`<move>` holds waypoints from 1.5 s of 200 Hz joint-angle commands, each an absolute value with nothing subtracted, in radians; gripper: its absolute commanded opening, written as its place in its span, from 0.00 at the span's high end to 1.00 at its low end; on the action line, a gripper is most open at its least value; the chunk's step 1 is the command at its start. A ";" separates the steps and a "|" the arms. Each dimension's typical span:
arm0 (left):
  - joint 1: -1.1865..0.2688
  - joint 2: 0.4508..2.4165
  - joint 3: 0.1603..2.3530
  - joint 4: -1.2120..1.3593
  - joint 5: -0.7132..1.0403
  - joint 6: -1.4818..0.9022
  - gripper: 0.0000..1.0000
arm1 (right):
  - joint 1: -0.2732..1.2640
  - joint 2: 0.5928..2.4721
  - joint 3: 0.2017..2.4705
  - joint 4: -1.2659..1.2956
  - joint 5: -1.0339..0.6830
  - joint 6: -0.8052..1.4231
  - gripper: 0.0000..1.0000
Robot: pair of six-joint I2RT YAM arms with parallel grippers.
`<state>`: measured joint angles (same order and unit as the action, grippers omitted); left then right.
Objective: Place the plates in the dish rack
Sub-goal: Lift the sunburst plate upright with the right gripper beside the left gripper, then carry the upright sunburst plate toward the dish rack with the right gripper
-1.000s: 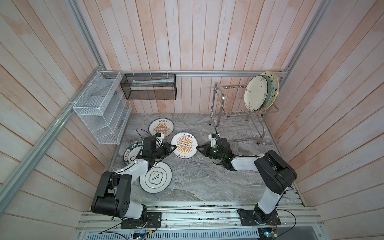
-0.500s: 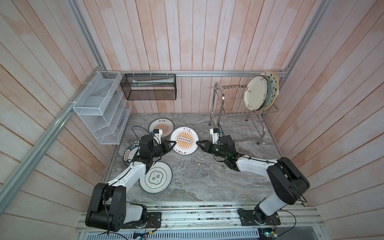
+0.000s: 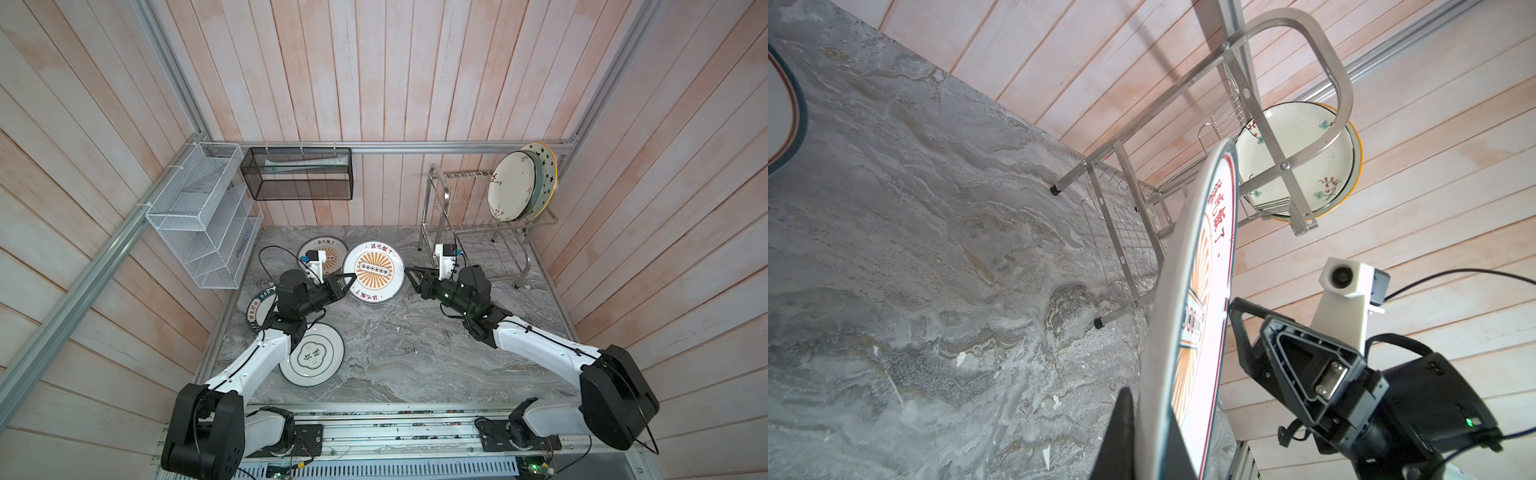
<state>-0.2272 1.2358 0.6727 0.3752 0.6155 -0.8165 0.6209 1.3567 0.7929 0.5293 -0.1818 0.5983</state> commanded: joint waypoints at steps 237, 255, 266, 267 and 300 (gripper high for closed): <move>-0.452 1.249 0.712 0.707 0.540 -0.741 1.00 | 0.535 1.330 0.712 0.861 -0.694 0.674 0.75; -0.454 1.254 0.719 0.695 0.541 -0.739 1.00 | 0.534 1.335 0.716 0.878 -0.725 0.681 0.80; -0.453 1.257 0.725 0.684 0.542 -0.736 1.00 | 0.535 1.335 0.719 0.880 -0.733 0.683 0.84; -0.454 1.257 0.725 0.683 0.542 -0.736 1.00 | 0.535 1.335 0.719 0.880 -0.732 0.683 0.84; -0.453 1.266 0.751 0.625 0.537 -0.724 0.94 | 0.535 1.328 0.722 0.881 -0.731 0.681 0.98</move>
